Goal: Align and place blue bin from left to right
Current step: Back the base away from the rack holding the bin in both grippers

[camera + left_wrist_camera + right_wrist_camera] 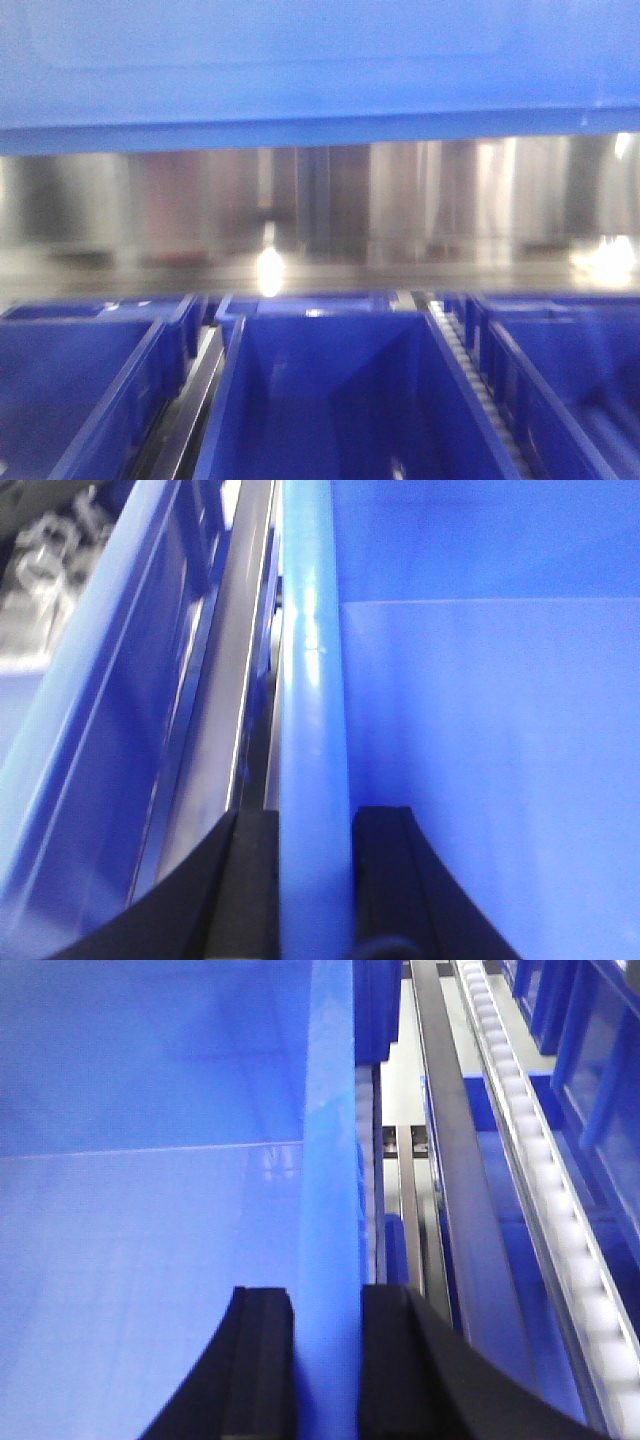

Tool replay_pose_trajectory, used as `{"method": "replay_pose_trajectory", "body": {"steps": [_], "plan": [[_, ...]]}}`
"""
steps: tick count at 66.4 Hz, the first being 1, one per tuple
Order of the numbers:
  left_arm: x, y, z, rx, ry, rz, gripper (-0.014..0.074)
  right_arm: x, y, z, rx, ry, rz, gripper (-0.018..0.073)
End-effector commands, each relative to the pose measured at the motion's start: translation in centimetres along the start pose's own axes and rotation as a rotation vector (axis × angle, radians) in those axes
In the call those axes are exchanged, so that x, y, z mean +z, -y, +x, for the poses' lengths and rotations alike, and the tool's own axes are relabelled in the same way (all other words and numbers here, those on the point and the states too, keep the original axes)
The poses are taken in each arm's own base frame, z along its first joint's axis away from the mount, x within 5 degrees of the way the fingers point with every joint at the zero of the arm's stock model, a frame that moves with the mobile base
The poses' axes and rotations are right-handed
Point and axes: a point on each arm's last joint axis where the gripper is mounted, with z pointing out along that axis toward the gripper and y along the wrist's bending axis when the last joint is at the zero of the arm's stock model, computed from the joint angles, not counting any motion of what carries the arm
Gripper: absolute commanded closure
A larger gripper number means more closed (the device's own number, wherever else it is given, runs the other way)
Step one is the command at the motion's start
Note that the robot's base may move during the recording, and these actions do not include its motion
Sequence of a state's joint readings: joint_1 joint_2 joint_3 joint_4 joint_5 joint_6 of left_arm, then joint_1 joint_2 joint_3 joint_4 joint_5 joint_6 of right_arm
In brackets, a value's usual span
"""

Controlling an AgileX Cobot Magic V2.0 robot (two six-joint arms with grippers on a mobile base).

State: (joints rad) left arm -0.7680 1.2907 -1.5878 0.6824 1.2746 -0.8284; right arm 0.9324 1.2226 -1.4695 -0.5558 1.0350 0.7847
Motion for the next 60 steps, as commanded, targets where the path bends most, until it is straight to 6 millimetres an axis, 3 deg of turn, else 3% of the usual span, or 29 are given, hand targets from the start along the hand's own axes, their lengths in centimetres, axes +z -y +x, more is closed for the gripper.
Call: {"method": "replay_pose_trajectory", "body": {"steps": [1, 60], "plan": [[-0.74, 0.20, -0.76, 0.002, 0.081, 0.052, 0.0707, -0.99, -0.34, -1.14, -0.005, 0.112, -0.075, 0.0629], [-0.75, 0.12, -0.85, 0.007, 0.091, 0.043, 0.0707, -0.99, -0.35, -1.16, -0.005, 0.114, -0.076, 0.0629]]}}
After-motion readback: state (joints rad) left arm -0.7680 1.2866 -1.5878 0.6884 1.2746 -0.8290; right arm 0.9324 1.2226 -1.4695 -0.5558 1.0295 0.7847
